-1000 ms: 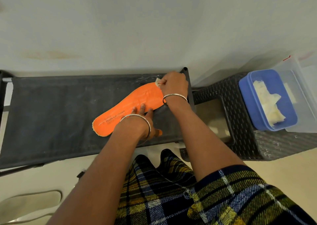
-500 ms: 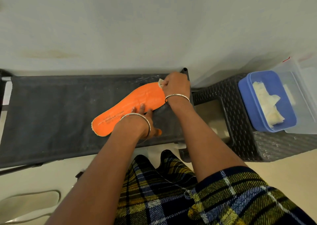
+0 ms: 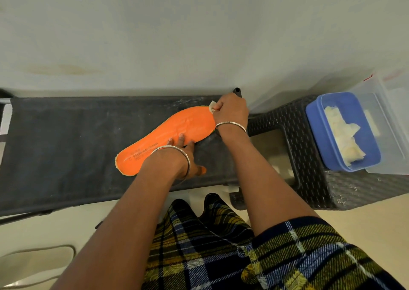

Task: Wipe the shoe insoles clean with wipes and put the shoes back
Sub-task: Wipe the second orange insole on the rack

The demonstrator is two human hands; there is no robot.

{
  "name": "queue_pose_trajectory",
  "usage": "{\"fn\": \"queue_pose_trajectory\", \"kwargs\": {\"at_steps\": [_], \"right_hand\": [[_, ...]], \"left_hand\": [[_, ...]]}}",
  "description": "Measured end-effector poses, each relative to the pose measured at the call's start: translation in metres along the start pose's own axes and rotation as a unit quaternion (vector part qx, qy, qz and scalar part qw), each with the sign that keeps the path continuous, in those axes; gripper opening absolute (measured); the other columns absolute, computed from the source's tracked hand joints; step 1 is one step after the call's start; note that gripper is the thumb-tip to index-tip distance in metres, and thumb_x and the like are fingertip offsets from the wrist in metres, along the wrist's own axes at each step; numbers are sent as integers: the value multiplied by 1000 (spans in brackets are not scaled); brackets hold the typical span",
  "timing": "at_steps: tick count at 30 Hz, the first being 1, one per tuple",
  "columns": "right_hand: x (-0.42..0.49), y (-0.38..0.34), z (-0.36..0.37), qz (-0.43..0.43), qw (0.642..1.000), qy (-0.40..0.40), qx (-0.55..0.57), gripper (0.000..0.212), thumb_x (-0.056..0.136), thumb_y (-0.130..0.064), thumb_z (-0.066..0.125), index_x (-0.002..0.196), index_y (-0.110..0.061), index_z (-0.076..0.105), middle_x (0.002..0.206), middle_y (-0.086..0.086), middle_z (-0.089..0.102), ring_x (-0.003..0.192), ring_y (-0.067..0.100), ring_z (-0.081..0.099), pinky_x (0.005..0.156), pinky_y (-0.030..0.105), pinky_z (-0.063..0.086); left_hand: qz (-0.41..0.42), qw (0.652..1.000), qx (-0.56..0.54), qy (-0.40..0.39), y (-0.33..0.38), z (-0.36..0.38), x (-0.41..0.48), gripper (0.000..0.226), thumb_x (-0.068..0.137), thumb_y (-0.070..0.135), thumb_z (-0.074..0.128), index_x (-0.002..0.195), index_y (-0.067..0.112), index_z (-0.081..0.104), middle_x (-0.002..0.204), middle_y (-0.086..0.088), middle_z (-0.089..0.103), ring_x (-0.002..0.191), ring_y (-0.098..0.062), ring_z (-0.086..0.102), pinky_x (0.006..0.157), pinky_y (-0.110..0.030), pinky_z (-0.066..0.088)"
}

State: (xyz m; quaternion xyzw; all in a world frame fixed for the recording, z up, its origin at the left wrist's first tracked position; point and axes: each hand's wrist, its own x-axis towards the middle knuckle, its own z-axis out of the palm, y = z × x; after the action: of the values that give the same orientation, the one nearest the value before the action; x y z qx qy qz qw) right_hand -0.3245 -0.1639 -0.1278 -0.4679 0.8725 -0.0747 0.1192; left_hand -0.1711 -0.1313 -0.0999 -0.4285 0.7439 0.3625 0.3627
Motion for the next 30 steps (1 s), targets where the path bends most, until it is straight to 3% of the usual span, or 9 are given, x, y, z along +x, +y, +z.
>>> {"fn": "queue_pose_trajectory", "kwargs": {"at_steps": [6,12,17,19,23,28,30], "right_hand": [[-1,-11,-1,-55,983,-171,41,8,77,-16,75,83,-16,81,90,4,76,88,22,71,84,34,58],[2,-1,1,-17,999,-37,13,18,90,-25,64,97,-13,75,100,5,73,104,25,63,85,32,52],[-2,-8,-4,-20,975,-221,24,23,68,-22,77,88,-10,77,94,11,74,85,27,71,80,39,60],[-3,-8,-4,-17,980,-200,10,25,71,-23,76,92,-11,76,97,9,74,91,26,70,83,38,59],[2,-4,-9,-9,997,-81,-12,20,87,-23,69,103,-11,73,107,7,72,108,25,63,89,35,52],[-1,-7,-6,-35,976,-215,9,20,69,-22,80,86,-13,78,92,7,75,88,23,71,83,38,60],[-2,-7,-3,-27,975,-222,15,20,68,-24,81,84,-13,78,90,6,75,85,22,71,81,38,60]], "left_hand": [[-8,1000,8,-5,1,0,4,91,94,58,46,153,23,-14,159,-4,-24,147,-34,-15,118,-52,5],[1,1000,-3,-5,0,-1,2,91,94,56,47,153,23,-13,159,-4,-25,147,-34,-15,119,-52,6],[-10,1000,14,-6,3,0,2,90,94,58,45,153,23,-14,159,-4,-25,147,-34,-15,118,-52,6],[-10,1000,13,-4,3,-1,2,90,94,58,45,153,23,-14,159,-4,-25,147,-33,-15,117,-53,5],[-5,1000,7,-2,2,-1,1,90,95,57,46,153,23,-13,159,-4,-25,147,-33,-15,117,-53,5],[-11,1000,14,-9,3,-1,3,91,94,58,45,153,24,-15,159,-4,-25,147,-34,-16,117,-54,6],[-10,1000,11,-8,3,-1,3,91,94,58,45,153,24,-15,159,-4,-25,147,-33,-16,117,-54,5]]}}
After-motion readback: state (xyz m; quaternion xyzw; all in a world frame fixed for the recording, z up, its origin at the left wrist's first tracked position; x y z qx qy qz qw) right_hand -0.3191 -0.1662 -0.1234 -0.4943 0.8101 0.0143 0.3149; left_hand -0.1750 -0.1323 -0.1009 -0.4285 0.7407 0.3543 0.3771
